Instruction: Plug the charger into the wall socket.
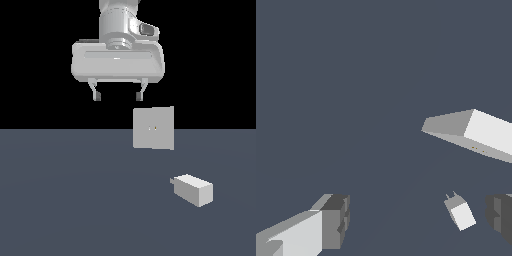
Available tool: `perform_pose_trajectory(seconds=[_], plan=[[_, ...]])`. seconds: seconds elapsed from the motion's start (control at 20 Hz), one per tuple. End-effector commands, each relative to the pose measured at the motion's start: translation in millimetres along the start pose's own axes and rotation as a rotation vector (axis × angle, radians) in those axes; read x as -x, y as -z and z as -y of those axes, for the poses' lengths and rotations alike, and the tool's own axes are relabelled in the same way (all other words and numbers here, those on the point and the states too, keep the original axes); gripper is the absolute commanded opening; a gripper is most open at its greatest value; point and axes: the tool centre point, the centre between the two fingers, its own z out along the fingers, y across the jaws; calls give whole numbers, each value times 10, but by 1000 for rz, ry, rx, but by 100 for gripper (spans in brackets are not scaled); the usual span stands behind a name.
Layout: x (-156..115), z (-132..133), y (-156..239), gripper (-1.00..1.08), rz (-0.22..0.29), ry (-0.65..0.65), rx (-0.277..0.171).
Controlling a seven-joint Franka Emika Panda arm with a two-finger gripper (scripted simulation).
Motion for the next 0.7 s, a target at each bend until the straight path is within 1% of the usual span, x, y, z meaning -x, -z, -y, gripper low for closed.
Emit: perform_pose_trajectory(seconds=[0.0,0.3,0.65], plan=[[0,0,0,100,0,0,0],[51,-32,-40,100,-1,17,0],[236,-161,-192,100,-7,81,0]])
